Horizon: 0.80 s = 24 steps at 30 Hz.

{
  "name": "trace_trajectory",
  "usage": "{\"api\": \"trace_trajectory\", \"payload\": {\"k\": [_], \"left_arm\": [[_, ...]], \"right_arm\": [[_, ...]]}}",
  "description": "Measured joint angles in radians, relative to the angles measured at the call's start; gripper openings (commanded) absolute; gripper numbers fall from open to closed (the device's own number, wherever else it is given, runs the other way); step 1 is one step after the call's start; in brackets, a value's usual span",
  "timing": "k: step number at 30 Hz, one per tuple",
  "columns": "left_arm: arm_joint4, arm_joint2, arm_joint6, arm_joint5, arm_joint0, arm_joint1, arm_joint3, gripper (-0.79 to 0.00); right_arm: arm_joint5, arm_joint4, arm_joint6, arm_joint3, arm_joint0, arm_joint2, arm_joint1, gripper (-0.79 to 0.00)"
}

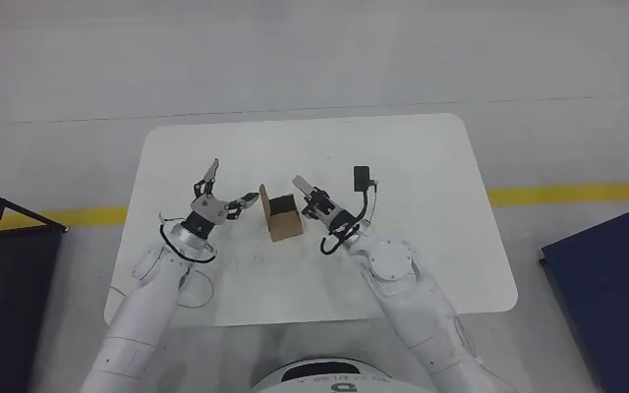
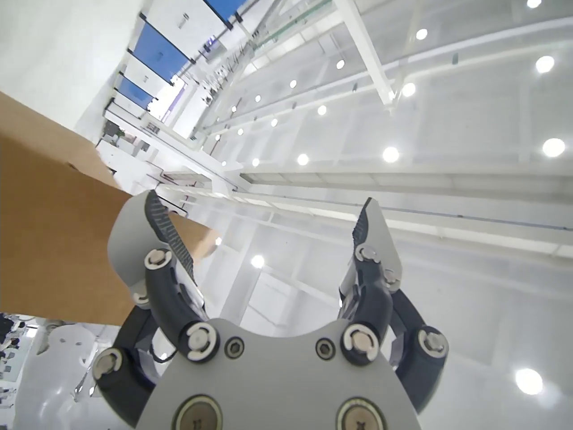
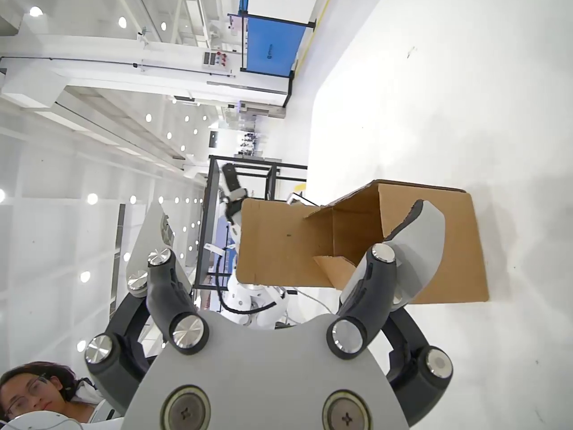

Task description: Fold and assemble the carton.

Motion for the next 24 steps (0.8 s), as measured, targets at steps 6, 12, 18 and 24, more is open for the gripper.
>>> {"api": "trace_trajectory", "payload": {"k": [6,12,18,24], "left_arm": [[0.136,-0.078,0.080,0.119,0.028,0.025,-0.109,0.000],[0.587,-0.091,0.032,0.229,0.024,0.064,-0.160,0.000],[0.710,-0.042,-0.042,0.156,-0.025,0.065,-0.061,0.000],[0.668,0.010,-0.013,0.124,-0.099,0.050,0.011,0.000]], "right_arm": [[0.010,0.009,0.008,-0.005,-0.009,0.002,0.006,0.000],[0.012,0.028,0.023,0.019,-0.007,-0.006,0.009,0.000],[0.006,0.079,0.039,0.061,0.014,-0.019,0.008,0.000],[0.026,0.171,0.126,0.065,0.013,-0.036,0.010,0.000]]}}
